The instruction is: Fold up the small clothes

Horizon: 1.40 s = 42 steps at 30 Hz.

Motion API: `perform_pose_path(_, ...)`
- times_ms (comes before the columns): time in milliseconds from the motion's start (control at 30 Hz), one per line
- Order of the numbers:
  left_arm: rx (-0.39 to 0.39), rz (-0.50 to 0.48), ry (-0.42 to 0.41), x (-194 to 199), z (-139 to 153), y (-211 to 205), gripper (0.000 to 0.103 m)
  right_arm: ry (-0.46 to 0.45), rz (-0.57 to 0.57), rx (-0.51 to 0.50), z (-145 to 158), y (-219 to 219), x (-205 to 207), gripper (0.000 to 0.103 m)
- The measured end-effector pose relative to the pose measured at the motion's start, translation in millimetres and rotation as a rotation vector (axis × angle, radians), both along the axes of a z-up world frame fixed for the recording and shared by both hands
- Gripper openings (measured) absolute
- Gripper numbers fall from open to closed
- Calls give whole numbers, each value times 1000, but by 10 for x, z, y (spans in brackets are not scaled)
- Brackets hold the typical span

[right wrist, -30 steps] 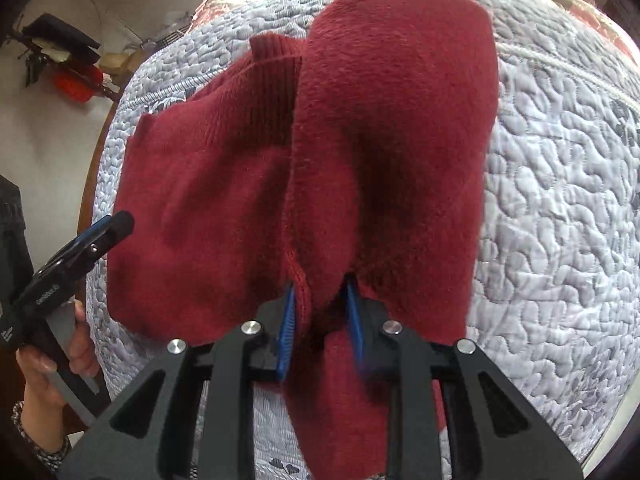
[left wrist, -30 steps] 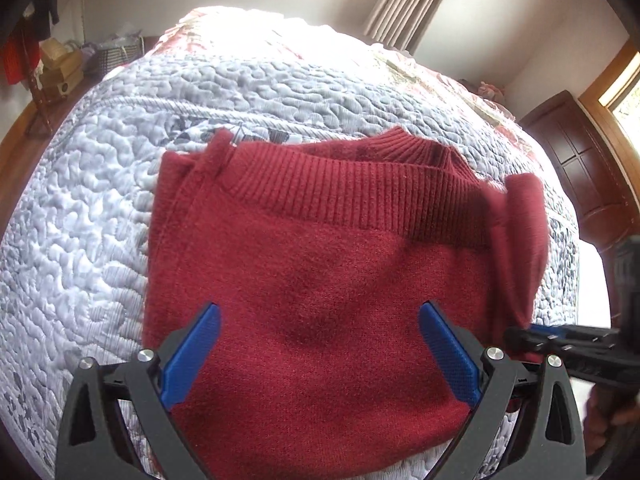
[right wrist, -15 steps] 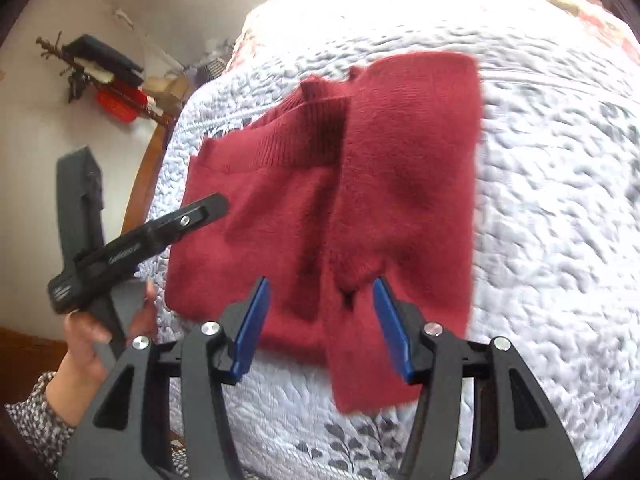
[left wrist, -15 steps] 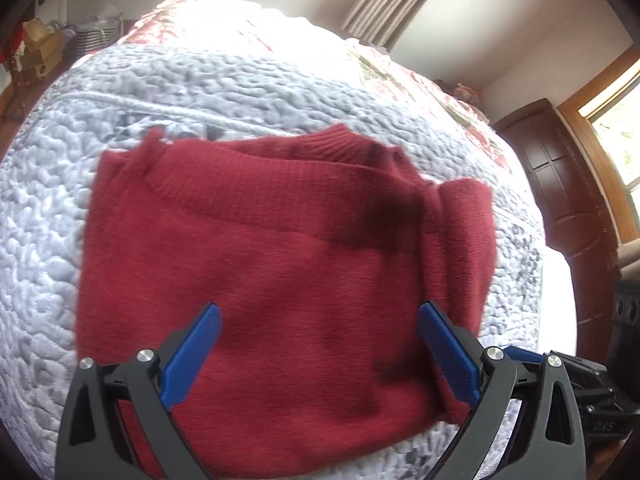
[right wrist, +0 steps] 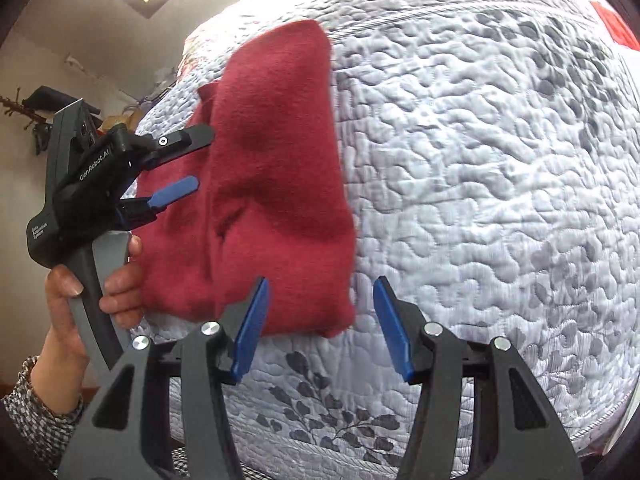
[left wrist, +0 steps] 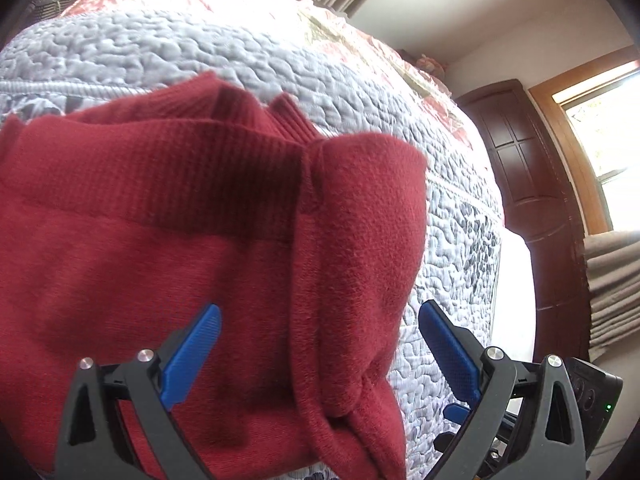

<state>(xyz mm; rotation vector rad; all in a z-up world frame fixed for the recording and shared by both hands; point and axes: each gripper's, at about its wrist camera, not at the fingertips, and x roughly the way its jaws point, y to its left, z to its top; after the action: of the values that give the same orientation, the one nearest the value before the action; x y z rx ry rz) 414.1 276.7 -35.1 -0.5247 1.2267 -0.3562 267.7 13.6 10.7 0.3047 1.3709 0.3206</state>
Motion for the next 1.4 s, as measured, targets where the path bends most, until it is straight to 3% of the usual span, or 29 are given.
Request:
perform_pose_path(133, 11, -22, 40, 21, -154, -150, 98, 15, -34, -3, -74, -111, 4, 54)
perform_pose_path(200, 8, -23, 56, 11, -221, -203, 92, 20, -39, -4, -104, -124, 10, 54)
perform_pose_path(267, 12, -19, 69, -4, -274, -226, 74, 18, -37, -13, -111, -142, 8, 54)
perform_pose_path(333, -25, -10, 57, -30, -283, -231, 41, 20, -38, -12, -118, -152, 10, 54)
perform_pose_path(433, -64, 5, 31, -57, -233, -200, 19, 28, -45, -14, -138, -164, 17, 54)
perform_pose_path(700, -84, 29, -80, -203, 199, 120, 15, 51, -47, -12, -216, -96, 37, 54)
perform_pose_path(900, -35, 65, -129, -291, 484, 570, 15, 46, -3, -17, -252, 122, 84, 54)
perform_pose_path(1167, 70, 137, -197, -377, 874, 1525, 15, 48, 73, -14, -293, 478, 115, 54)
perform_pose_path(1267, 129, 162, -171, -414, 784, 1875, 15, 52, 94, -12, -302, 595, 131, 54)
perform_pose_path(1400, 161, 200, -90, -540, 367, 2204, 15, 55, 131, -17, -309, 768, 129, 54)
